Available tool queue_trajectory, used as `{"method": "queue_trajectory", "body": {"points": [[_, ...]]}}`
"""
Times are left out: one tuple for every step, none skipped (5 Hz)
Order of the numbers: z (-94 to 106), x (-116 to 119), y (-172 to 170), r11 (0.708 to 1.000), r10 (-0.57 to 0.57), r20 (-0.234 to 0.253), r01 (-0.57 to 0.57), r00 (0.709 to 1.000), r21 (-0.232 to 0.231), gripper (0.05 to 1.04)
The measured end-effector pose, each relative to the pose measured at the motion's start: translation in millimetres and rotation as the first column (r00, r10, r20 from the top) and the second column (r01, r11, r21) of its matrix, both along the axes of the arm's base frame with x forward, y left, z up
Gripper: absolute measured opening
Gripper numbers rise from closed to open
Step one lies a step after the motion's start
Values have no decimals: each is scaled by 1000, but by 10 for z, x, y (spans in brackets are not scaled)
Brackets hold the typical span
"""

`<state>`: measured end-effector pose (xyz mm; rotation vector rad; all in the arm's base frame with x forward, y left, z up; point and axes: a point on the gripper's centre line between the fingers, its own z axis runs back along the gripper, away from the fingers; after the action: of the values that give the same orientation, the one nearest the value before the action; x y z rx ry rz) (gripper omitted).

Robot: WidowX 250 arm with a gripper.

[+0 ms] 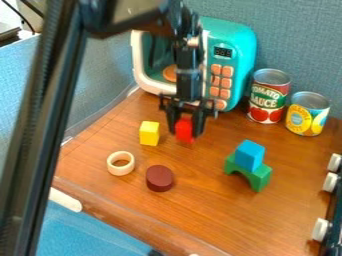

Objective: Put the red cube on top of the blue cube

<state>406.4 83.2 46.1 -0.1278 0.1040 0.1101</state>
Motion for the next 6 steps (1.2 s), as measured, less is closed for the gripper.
{"method": "queue_trajectory", "body": {"points": [[378, -67, -373, 1000, -4, 42, 5, 999, -9, 609], [556, -213, -739, 997, -74, 41, 73, 996, 7, 608], [497, -339, -949, 989, -151, -6, 151, 989, 8, 609], [542, -469, -1281, 965, -263, -35, 263, 964, 13, 608], [537, -521, -1406, 953, -303, -41, 303, 952, -3, 608], [541, -529, -1442, 948, -318, -42, 318, 947, -2, 609]]}}
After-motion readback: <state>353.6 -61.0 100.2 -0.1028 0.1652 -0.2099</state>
